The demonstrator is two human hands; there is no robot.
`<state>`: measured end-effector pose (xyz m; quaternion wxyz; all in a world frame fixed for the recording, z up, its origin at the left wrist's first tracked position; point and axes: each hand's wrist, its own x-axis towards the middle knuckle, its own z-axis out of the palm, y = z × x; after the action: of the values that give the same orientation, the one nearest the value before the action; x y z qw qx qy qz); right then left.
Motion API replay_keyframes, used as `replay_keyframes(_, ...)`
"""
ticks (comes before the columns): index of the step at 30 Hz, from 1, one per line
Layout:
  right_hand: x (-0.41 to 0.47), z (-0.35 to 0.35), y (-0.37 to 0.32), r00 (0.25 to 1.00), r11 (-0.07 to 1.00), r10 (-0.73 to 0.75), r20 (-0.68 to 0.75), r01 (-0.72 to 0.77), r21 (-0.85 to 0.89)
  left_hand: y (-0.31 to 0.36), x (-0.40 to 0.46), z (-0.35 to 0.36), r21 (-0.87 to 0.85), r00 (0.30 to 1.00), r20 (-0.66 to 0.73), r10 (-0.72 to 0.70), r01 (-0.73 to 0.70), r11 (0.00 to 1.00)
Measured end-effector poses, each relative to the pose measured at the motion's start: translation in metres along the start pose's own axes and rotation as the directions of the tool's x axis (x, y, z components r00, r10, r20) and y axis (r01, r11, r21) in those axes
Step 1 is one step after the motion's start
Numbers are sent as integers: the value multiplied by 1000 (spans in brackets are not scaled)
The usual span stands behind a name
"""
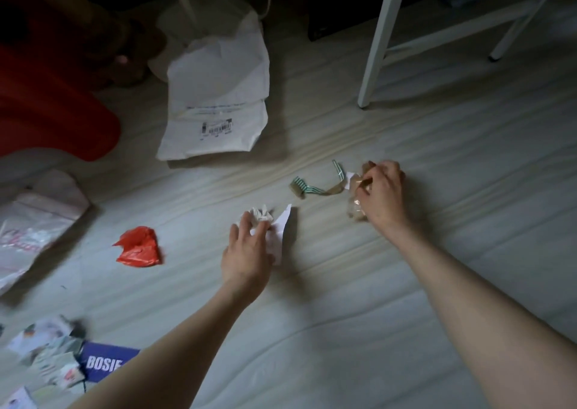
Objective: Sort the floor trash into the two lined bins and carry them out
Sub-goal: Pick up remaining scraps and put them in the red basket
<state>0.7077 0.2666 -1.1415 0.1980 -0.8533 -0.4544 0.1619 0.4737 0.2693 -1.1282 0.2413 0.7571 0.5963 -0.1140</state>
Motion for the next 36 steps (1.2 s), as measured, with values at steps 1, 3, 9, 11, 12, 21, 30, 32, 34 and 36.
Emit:
replay_keyframes(1, 6, 2, 1, 997, 999, 40, 63, -39, -15, -1, -1, -1, 8, 1000, -24, 2, -1, 1000)
replay_keyframes(3, 8, 8, 4, 985, 992, 85, 152, -70, -104, 0, -2, -1, 55, 998, -55, 9, -6, 998)
replay_keyframes(9, -17, 28, 3, 1000, 989, -6, 1, 6, -150, 2, 3, -3, 185, 999, -44, 31, -22, 982)
replay_keyframes(11, -14, 23, -3, 996, 990, 17, 90, -4, -139, 5, 2, -5, 201, 999, -39, 26, -17, 979)
replay_keyframes(12, -11, 20, -5, 989, 992, 28, 147, -9, -127, 5, 2, -5, 210, 999, -43, 22, -12, 978)
replay_keyframes(21, -22, 25, -51, 965, 978, -139, 224, 97, 187, 1, 2, -8, 109, 990, 82, 114, -123, 986)
replay_keyframes(30, -46, 63, -53, 937, 897, -284, 202, 334, -290, -27, 34, -61, -140, 981, -157, 114, -136, 981)
replay_keyframes(32, -47, 65, -52, 944, 908, -256, 208, 309, -285, -30, 51, -73, -149, 959, -248, 134, -174, 973)
replay_keyframes(34, -48, 68, -52, 950, 909, -247, 191, 295, -293, -30, 71, -83, -112, 948, -287, 137, -175, 978)
replay_keyframes(36, -50, 70, -51, 956, 908, -250, 155, 287, -304, -31, 88, -86, -47, 952, -280, 125, -144, 988)
